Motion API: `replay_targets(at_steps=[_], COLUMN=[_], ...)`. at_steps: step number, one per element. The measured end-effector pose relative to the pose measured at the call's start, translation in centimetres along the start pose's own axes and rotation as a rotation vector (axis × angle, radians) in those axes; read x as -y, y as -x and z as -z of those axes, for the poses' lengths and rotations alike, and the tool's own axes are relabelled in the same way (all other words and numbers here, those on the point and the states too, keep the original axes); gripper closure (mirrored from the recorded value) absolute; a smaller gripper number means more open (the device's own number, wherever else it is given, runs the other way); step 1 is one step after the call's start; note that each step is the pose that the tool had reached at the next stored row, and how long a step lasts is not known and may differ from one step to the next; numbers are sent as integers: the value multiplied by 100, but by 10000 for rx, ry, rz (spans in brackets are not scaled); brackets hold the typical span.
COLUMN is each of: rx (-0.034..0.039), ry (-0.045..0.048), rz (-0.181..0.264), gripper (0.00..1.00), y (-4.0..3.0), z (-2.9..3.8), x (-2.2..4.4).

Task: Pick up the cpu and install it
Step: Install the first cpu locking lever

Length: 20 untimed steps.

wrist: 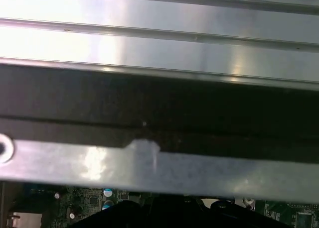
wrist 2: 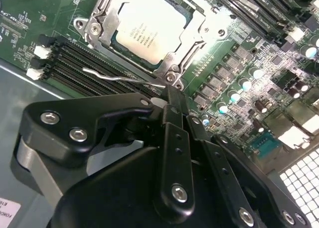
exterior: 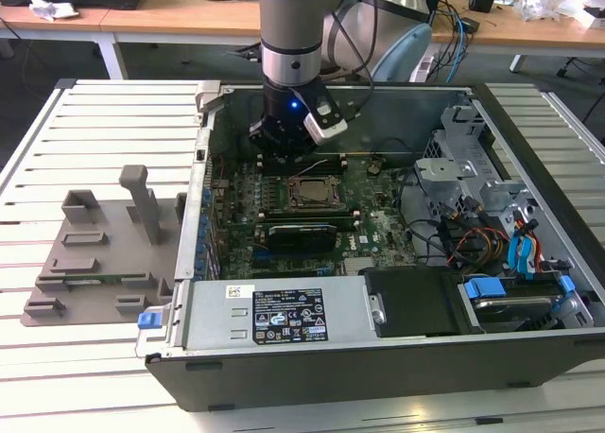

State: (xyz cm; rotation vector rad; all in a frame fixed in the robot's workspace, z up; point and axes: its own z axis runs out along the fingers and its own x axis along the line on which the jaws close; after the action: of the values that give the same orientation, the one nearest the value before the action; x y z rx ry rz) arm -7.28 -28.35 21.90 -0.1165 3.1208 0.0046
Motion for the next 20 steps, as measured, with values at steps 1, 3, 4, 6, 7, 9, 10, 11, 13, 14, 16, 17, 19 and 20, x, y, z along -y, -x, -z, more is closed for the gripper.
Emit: replay_targets(at_steps=[1,3,4,6,7,9,10,11,13,14,16,17,19,20], rx=[0,2,1,-6,-10,-12,-12,-12,-13,-14,-14,-13,-13,-13], ry=[0,1,1,-96,-145,-176,-174,-171,-163,-162,-162,-161,-161,-160], rz=[-1,-5,-8,-14,-15,-26,-52,-90,-281,-365,-484,-485,-485,-480], gripper=[89,89,89,89,89,89,89,89,89,89,89,89,89,89], y=[1,10,15,54,72,114,138,145,153,154,161,164,168,169], z=[-7,-23,-28,-46,-51,-64,-71,-75,-85,-87,-90,-91,-91,-92], x=[-3,-7,-7,-4,-2,1,2,3,3,3,2,0,-25,-39])
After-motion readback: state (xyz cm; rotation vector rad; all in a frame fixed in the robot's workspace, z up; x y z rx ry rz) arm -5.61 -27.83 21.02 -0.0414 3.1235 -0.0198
